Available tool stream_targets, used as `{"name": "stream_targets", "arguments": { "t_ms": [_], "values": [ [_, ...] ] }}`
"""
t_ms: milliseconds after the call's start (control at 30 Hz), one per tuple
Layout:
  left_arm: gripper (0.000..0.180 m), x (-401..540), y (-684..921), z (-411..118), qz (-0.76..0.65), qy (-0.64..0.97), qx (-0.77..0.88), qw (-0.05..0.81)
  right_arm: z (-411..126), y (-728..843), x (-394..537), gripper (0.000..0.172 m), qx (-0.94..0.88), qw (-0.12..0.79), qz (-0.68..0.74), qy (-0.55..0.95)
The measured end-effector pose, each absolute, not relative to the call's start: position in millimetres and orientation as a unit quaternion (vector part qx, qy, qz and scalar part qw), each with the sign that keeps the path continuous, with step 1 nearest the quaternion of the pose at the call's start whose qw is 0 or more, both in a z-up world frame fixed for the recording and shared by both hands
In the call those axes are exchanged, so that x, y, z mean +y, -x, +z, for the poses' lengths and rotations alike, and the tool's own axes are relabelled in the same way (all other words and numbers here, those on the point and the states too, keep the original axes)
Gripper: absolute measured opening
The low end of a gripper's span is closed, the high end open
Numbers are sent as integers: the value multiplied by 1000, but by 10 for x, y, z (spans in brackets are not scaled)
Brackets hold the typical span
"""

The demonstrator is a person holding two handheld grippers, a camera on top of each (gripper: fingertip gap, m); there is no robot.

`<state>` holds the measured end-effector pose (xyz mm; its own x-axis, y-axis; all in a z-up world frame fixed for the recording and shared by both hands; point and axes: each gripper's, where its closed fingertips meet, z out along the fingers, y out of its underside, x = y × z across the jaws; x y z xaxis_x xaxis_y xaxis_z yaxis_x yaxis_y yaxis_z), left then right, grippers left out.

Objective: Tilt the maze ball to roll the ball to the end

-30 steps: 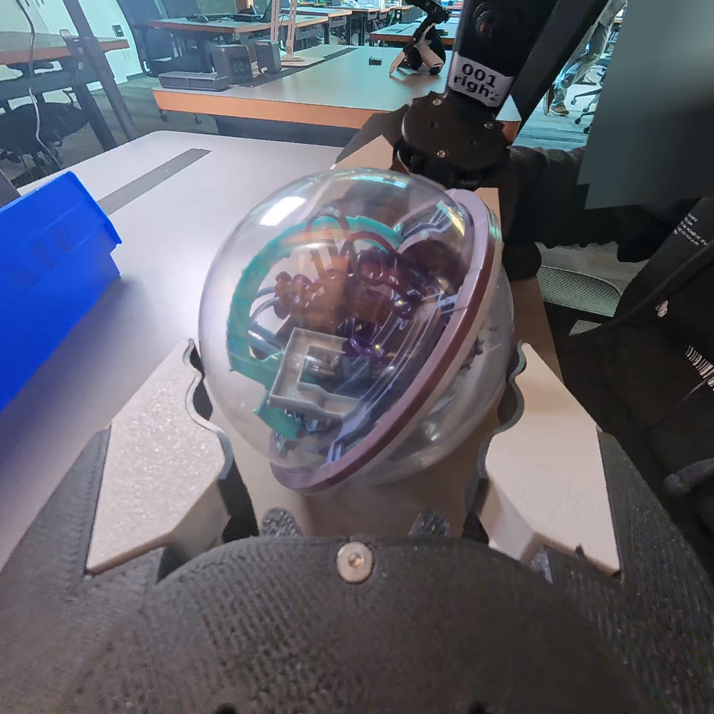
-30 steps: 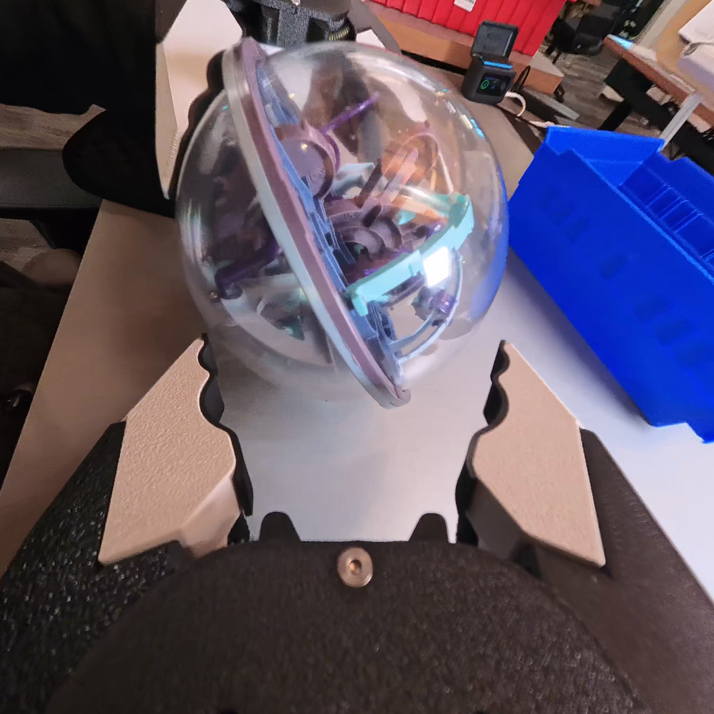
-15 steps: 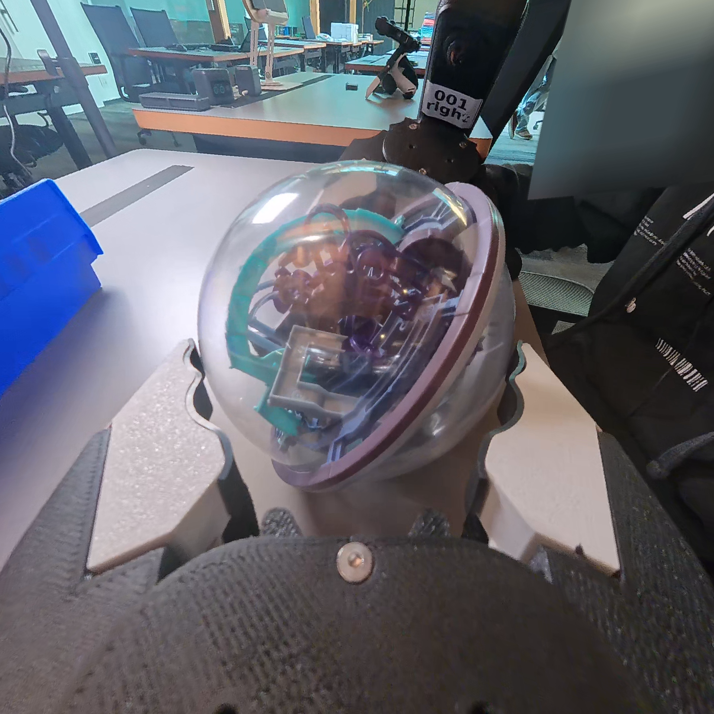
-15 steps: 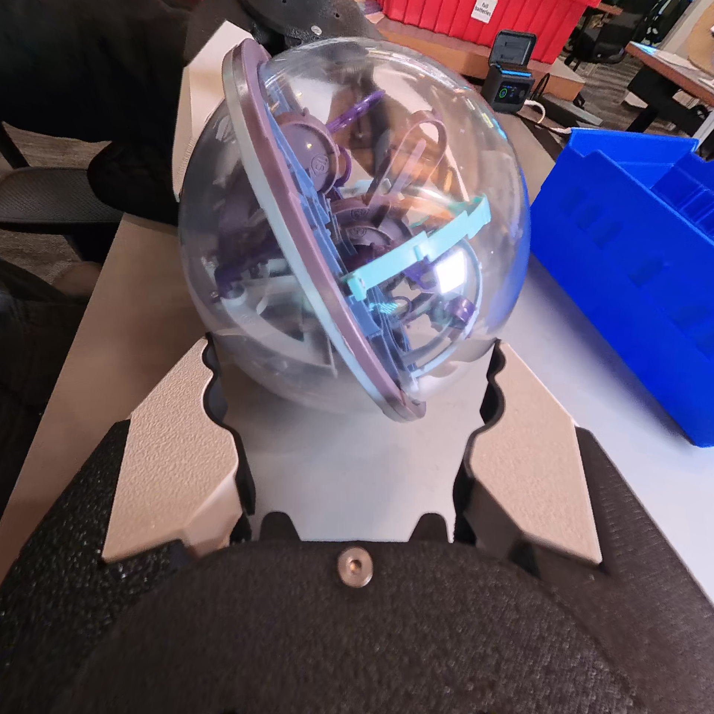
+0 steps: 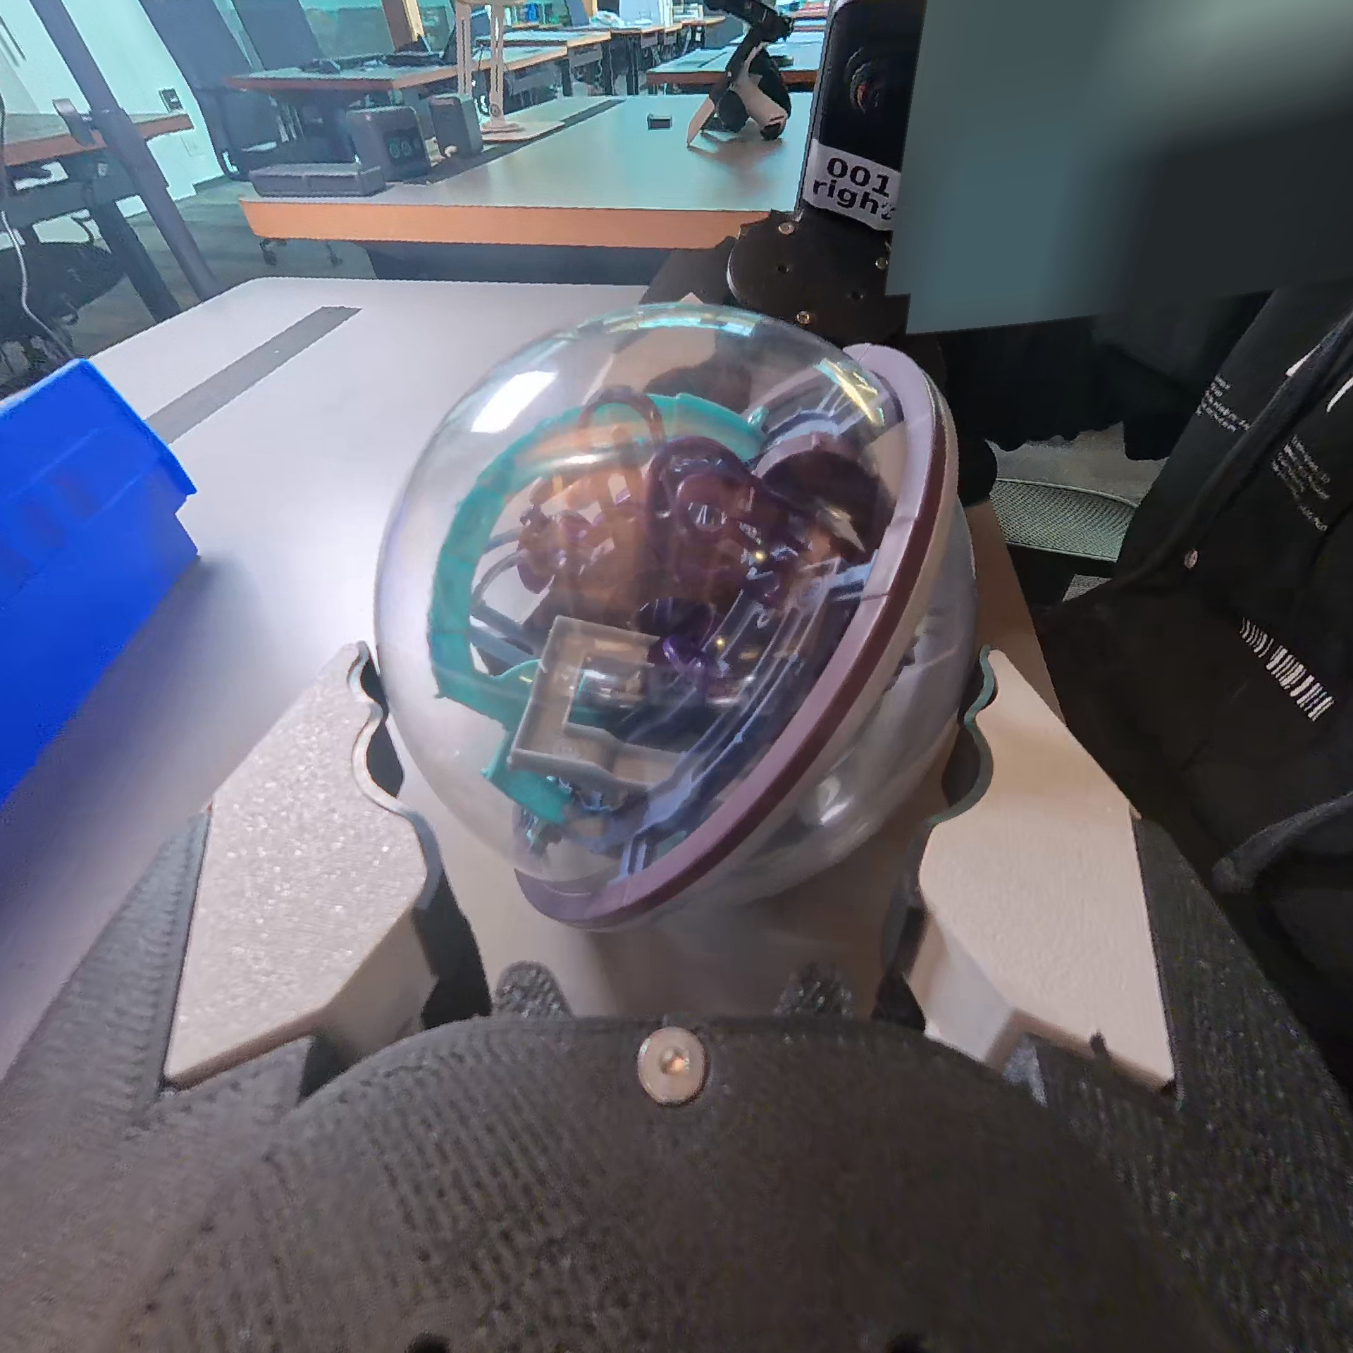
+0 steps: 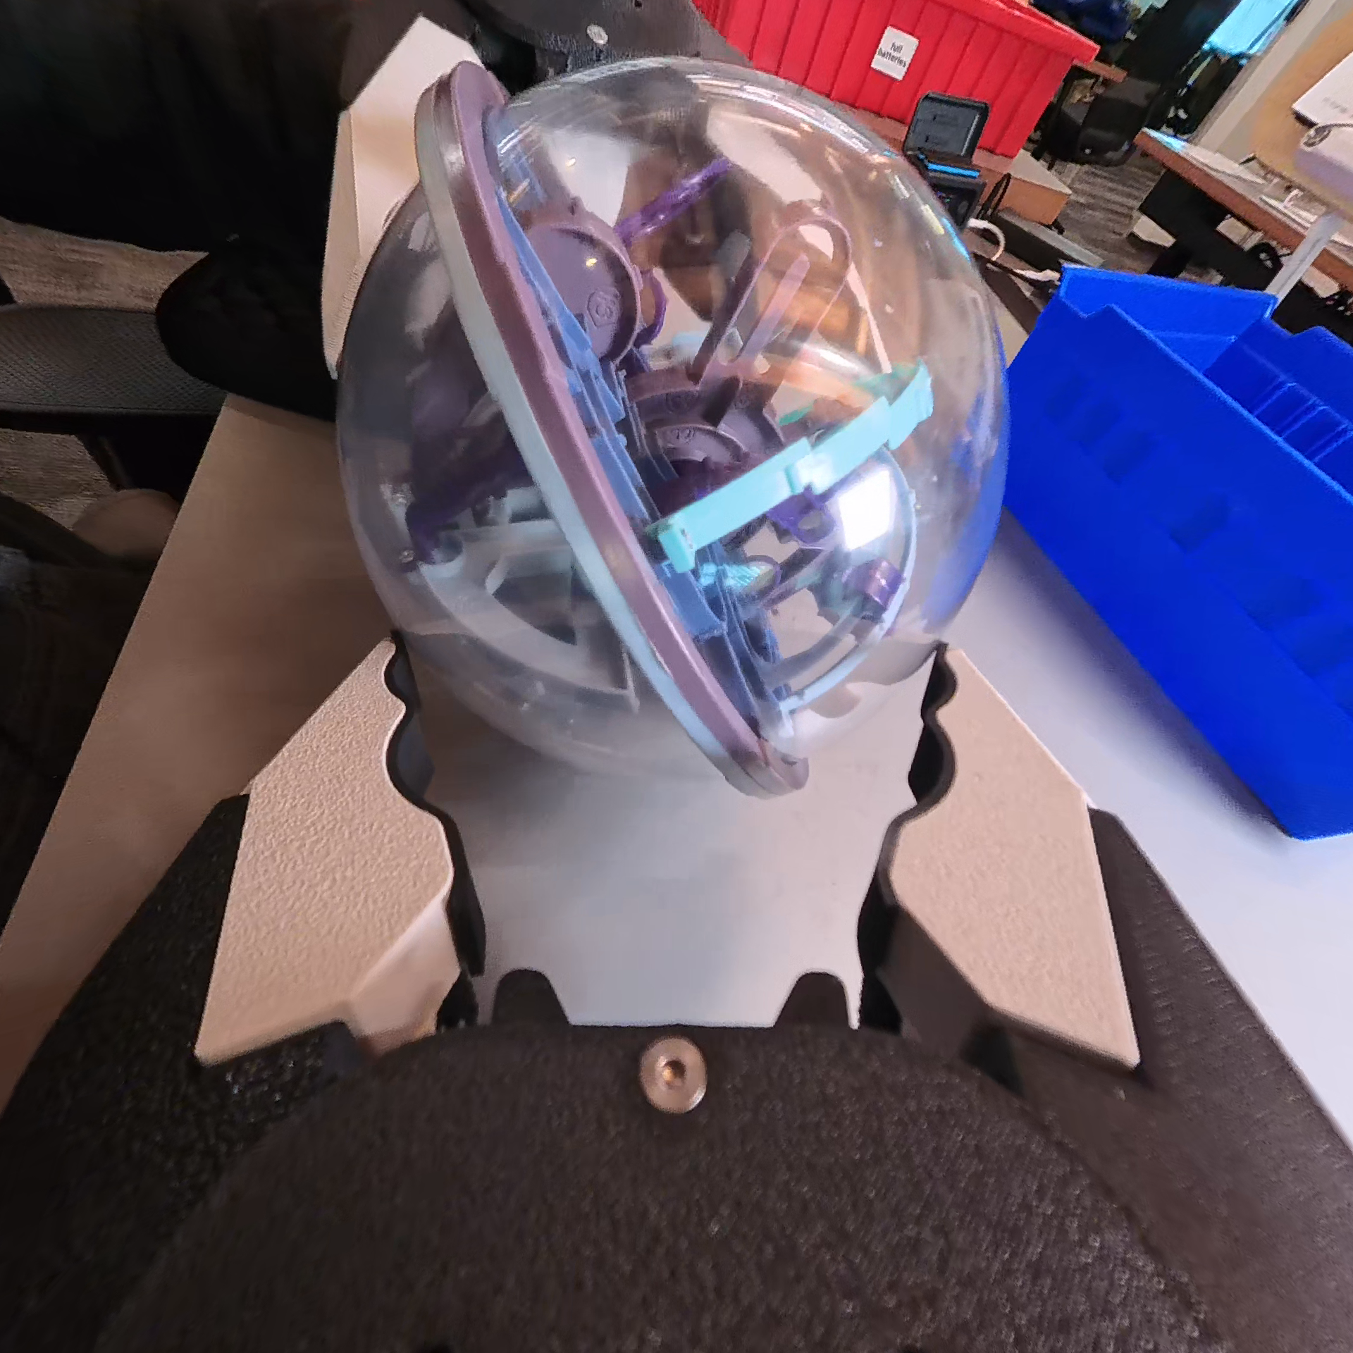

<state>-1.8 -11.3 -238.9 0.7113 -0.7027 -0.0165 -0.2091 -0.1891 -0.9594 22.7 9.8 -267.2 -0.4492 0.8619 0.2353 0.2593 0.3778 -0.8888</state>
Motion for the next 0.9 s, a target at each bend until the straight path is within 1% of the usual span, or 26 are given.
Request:
{"name": "stream_targets", "arguments": {
  "t_ms": [333,600,767,900],
  "values": [
    [149,-95,32,-2405,-285,757,269,523,-2628,-245,90,131,-727,329,450,401],
    [149,-100,35,-2368,-283,750,272,532,-2676,-243,87,130,-733,329,439,403],
    [148,-103,34,-2369,-281,763,272,515,-2692,-248,82,130,-734,320,440,407],
    [148,-106,44,-2377,-309,766,256,502,-2685,-257,73,129,-730,310,449,412]
  ]
}}
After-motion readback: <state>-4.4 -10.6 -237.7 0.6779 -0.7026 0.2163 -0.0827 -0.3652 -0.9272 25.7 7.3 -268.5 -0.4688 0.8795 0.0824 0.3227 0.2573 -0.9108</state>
